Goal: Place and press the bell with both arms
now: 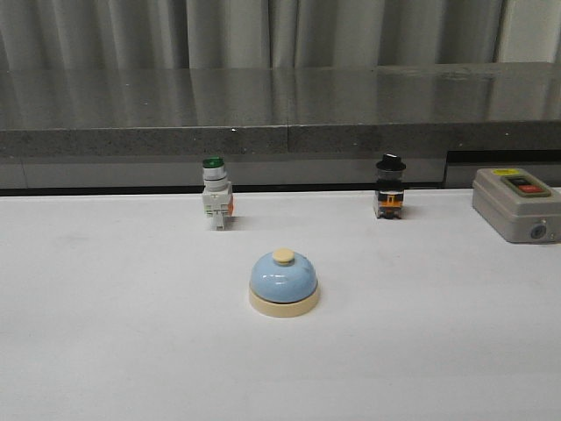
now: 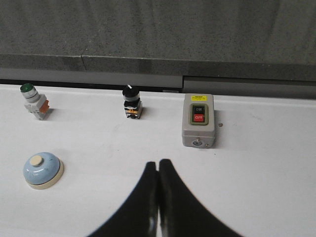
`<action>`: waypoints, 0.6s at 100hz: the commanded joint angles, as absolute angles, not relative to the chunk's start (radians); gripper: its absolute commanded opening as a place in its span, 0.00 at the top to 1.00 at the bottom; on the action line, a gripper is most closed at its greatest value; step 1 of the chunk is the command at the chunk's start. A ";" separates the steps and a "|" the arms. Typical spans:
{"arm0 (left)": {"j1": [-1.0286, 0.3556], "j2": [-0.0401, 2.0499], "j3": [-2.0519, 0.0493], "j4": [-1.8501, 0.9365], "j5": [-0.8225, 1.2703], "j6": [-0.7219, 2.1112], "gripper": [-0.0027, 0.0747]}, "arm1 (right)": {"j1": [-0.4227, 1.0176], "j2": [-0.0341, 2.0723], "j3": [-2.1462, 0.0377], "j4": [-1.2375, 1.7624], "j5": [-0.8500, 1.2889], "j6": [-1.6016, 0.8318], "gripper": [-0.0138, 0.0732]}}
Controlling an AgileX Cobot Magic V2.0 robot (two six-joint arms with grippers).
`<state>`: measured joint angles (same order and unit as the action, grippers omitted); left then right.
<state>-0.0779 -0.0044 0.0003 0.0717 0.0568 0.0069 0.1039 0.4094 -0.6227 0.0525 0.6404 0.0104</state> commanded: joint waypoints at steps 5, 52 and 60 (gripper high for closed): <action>-0.077 -0.035 0.042 0.063 -0.021 0.000 0.99 | 0.095 0.390 -0.596 0.013 0.483 0.000 0.91; -0.077 -0.035 0.042 0.063 -0.021 0.000 0.99 | 0.094 0.011 -0.137 0.000 0.119 0.000 0.91; -0.077 -0.035 0.042 0.063 -0.021 0.000 0.99 | 0.093 -0.034 -0.067 0.000 0.059 0.000 0.91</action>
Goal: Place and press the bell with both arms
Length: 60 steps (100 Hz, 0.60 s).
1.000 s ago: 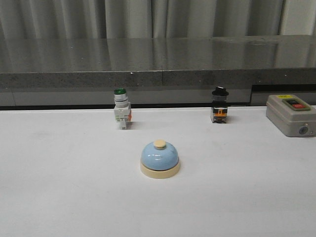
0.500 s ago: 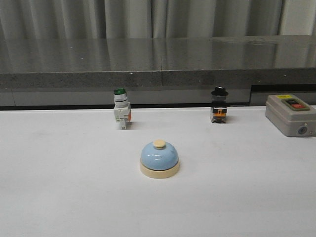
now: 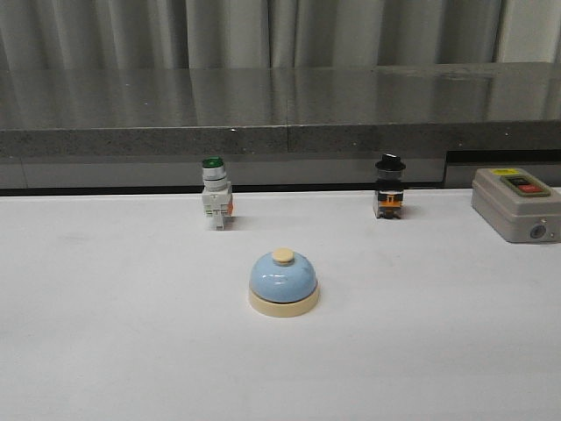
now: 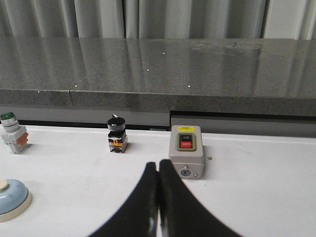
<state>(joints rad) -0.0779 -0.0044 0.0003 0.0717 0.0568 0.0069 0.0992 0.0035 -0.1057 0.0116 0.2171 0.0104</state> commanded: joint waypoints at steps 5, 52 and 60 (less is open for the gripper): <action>-0.077 -0.035 0.042 0.063 -0.021 0.000 0.99 | 0.093 -0.027 -0.028 0.000 0.020 0.000 0.91; -0.077 -0.035 0.042 0.063 -0.021 0.000 0.99 | 0.092 -0.027 0.012 0.000 -0.011 0.000 0.91; -0.077 -0.035 0.042 0.063 -0.021 0.000 0.99 | 0.092 -0.027 0.012 0.000 -0.011 0.000 0.91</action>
